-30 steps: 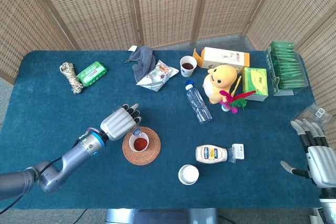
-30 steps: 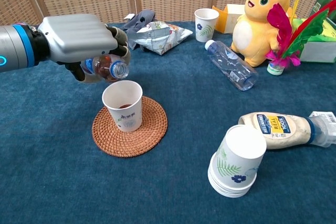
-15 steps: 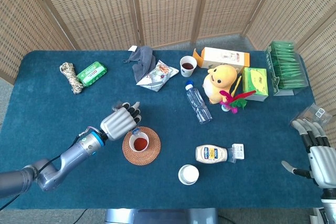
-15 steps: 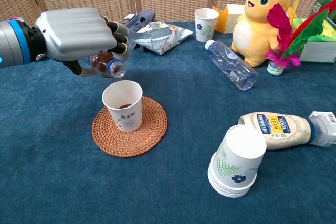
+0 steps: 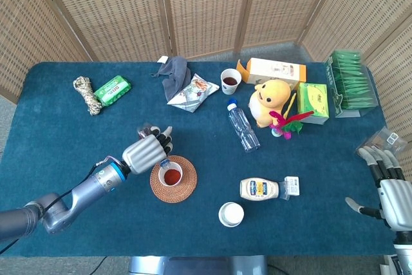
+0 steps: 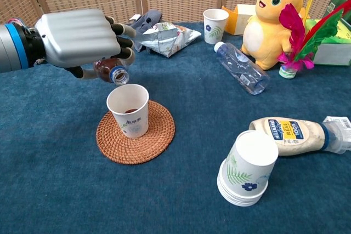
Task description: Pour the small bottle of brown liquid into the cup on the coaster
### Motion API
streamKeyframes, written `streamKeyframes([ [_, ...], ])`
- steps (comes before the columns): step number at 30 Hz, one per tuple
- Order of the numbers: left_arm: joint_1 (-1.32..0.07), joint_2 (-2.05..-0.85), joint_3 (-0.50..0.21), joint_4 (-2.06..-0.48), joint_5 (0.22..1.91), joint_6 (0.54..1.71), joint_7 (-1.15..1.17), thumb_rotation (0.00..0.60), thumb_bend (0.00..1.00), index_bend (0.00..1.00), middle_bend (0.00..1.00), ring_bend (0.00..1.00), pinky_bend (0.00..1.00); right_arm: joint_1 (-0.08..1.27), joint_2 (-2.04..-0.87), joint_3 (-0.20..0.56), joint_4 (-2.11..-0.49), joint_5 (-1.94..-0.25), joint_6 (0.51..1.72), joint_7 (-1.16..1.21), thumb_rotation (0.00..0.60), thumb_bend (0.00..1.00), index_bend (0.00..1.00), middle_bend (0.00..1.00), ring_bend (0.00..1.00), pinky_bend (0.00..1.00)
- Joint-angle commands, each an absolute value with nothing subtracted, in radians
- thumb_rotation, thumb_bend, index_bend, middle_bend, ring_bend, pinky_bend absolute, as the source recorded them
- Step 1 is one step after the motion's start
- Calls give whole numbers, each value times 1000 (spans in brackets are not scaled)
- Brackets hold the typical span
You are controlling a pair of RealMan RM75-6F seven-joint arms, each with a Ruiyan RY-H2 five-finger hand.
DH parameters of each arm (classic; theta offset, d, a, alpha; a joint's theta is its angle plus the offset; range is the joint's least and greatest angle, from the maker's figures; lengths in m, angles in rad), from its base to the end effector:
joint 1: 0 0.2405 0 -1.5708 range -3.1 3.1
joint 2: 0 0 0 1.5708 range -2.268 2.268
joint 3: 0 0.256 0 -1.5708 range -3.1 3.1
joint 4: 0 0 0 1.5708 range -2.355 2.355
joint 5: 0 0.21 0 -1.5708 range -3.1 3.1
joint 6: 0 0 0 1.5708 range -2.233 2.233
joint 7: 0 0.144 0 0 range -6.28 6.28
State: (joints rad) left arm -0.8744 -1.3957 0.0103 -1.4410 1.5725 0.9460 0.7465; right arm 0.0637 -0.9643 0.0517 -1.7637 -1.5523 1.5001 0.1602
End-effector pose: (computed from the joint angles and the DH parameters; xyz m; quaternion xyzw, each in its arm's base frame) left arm -0.1311 0.3341 0.0032 -0.8802 0.0919 -0.2455 0.3955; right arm -0.2864 -0.1732 0.1922 0.5734 -0.4226 0.4429 0.5444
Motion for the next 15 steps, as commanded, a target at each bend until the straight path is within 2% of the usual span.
streamKeyframes([
  [1, -877, -1396, 12, -1436, 1589, 949, 745, 600, 479, 373, 337, 164, 397, 64, -964, 52, -1764, -1552, 1500, 162, 600, 0, 0, 0, 0, 0],
  [15, -876, -1403, 17, -1392, 1659, 969, 756, 600, 481, 383, 350, 173, 375, 66, -961, 51, -1763, -1553, 1495, 176, 600, 0, 0, 0, 0, 0],
])
